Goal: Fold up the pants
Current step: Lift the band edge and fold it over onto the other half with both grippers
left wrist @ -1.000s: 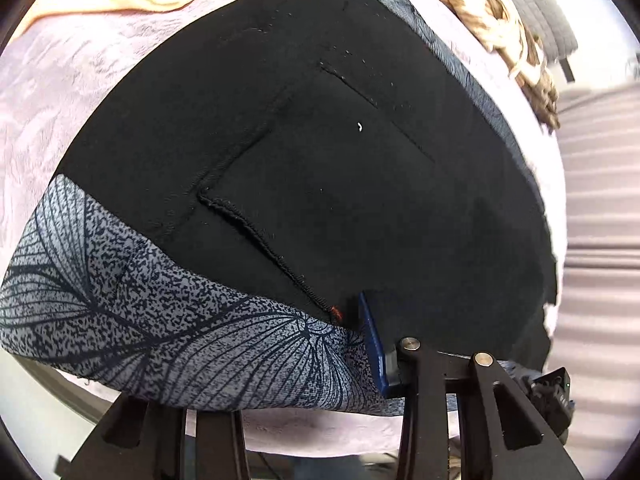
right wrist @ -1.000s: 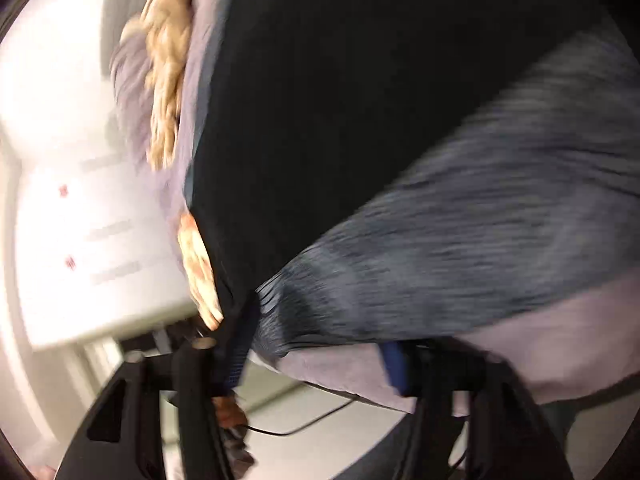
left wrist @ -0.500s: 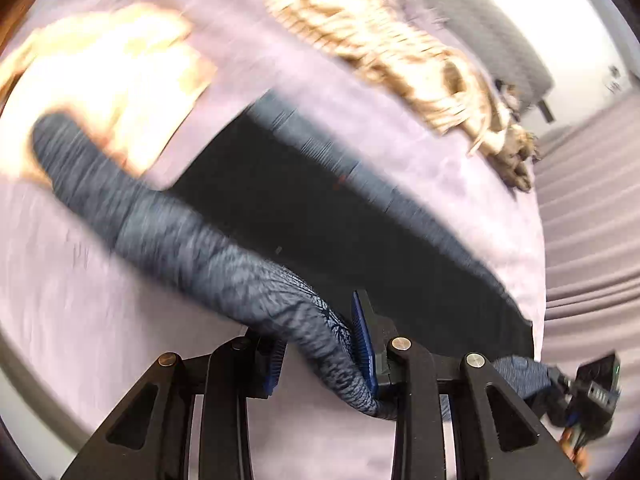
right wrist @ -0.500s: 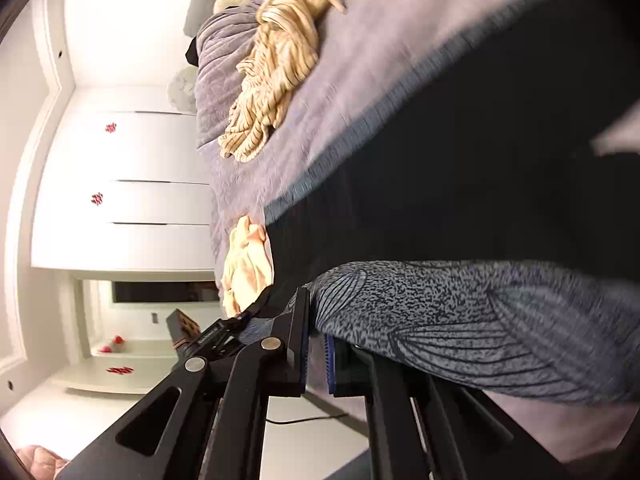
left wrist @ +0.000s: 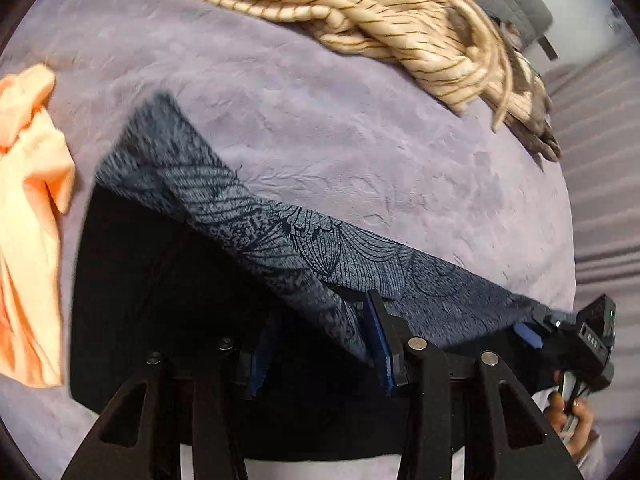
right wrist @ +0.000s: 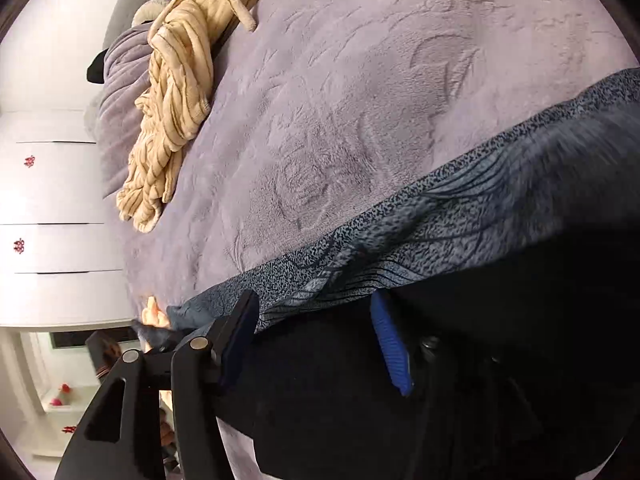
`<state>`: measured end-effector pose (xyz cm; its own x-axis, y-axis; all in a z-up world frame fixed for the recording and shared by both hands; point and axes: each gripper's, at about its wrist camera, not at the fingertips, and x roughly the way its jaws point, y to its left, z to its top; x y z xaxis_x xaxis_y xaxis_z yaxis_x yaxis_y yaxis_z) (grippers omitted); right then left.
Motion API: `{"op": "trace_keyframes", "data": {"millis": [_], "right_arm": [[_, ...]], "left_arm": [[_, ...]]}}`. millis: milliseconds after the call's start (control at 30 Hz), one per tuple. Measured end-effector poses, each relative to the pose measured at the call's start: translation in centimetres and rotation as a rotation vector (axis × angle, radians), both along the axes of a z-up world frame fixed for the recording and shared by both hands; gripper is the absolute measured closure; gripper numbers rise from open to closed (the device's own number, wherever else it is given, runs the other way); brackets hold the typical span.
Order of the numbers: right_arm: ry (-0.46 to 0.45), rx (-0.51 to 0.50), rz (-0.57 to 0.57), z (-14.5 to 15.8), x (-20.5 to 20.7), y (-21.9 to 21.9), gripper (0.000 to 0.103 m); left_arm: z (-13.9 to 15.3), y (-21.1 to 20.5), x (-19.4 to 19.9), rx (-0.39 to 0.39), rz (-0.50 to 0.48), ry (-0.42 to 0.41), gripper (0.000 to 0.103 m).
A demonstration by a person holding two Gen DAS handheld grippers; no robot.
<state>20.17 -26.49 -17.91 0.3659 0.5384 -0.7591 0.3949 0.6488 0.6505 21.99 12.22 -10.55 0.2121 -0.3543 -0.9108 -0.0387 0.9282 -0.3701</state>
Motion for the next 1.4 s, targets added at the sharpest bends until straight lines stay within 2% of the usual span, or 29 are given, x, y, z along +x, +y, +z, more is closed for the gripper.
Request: {"op": "trace_keyframes", "data": {"millis": [67, 133, 167, 200, 300, 333, 367, 400, 467, 533, 567, 633, 700, 767, 833, 933, 1000, 1100, 1167, 1200, 1300, 1367, 1400], "right_arm": [[-0.026, -0.036, 0.056, 1.9, -0.6, 0.3, 0.032], [-0.062, -0.077, 0.103, 4.5, -2.2, 0.2, 0.031], [-0.073, -0.079, 0.108, 5.3, -3.1, 0.0, 0.031], [-0.083, -0.073, 0.109, 6.1, -4.0, -0.1, 0.031], [-0.086, -0.017, 0.126, 6.1, -5.0, 1.0, 0.031], [-0.074, -0.027, 0.133, 5.6, -4.8, 1.6, 0.031], [-0.036, -0.052, 0.139, 4.4, -4.2, 2.4, 0.031], [0.02, -0.077, 0.138, 3.0, -3.3, 3.2, 0.031], [0.104, -0.107, 0.112, 1.7, -3.6, 3.3, 0.032], [0.046, -0.063, 0.071, 3.0, -5.7, 1.5, 0.032], [0.017, -0.081, 0.058, 3.9, -6.6, 0.5, 0.032], [-0.028, -0.166, -0.011, 6.2, -9.8, -3.5, 0.032], [-0.015, -0.236, -0.134, 7.7, -13.5, -8.8, 0.031], [0.035, -0.278, -0.29, 8.3, -17.7, -15.2, 0.031], [0.053, -0.257, -0.422, 8.0, -20.9, -20.3, 0.031], [0.063, -0.206, -0.521, 6.4, -22.9, -25.2, 0.033], [0.059, -0.171, -0.552, 5.1, -22.9, -27.3, 0.04], [0.007, -0.091, -0.558, 3.4, -22.3, -29.7, 0.048], [0.015, -0.075, -0.533, 2.6, -21.6, -30.9, 0.072], [0.029, -0.076, -0.515, 2.6, -21.3, -31.3, 0.095], [-0.007, -0.093, -0.446, 4.4, -21.1, -31.2, 0.095], [0.022, -0.168, -0.385, 4.6, -21.4, -30.7, 0.095], [0.067, -0.199, -0.347, 3.4, -21.6, -30.7, 0.095]], "left_arm": [[2.4, 0.9, -1.0, 0.055, -0.042, -0.043, 0.057], [4.0, 1.9, -1.9, 0.113, -0.045, -0.099, 0.031], [4.3, 1.9, -2.3, 0.141, -0.046, -0.136, 0.029], [4.0, 1.6, -2.1, 0.171, -0.063, -0.157, 0.029], [0.8, -0.3, -0.5, 0.259, -0.08, -0.113, 0.029], [-1.1, -1.4, 0.4, 0.335, -0.081, -0.09, 0.029], [-3.1, -2.1, 0.6, 0.42, -0.073, -0.031, 0.029], [-3.8, -2.7, 0.6, 0.446, -0.072, -0.004, 0.029], [-3.0, -3.4, -0.2, 0.446, -0.094, -0.044, 0.029], [-1.2, -4.3, -1.3, 0.427, -0.141, -0.087, 0.029], [-0.6, -4.7, -1.6, 0.414, -0.149, -0.096, 0.029], [0.7, -6.6, -2.1, 0.368, -0.183, -0.128, 0.029], [1.1, -9.2, -2.2, 0.354, -0.219, -0.154, 0.029], [0.5, -12.8, -2.1, 0.345, -0.241, -0.158, 0.029], [-1.0, -16.1, -2.2, 0.331, -0.223, -0.126, 0.029], [-3.8, -19.3, -3.1, 0.338, -0.165, -0.044, 0.029], [-4.8, -20.5, -3.7, 0.375, -0.16, -0.048, 0.029], [-5.2, -21.6, -4.2, 0.438, -0.165, -0.075, 0.027], [-5.2, -21.8, -4.0, 0.445, -0.162, -0.066, 0.027], [-5.2, -21.8, -3.9, 0.443, -0.158, -0.059, 0.027], [-5.6, -21.9, -3.9, 0.437, -0.149, -0.062, 0.027], [-6.1, -22.1, -4.0, 0.449, -0.164, -0.07, 0.026], [-6.3, -22.4, -4.0, 0.464, -0.178, -0.068, 0.025]]}}
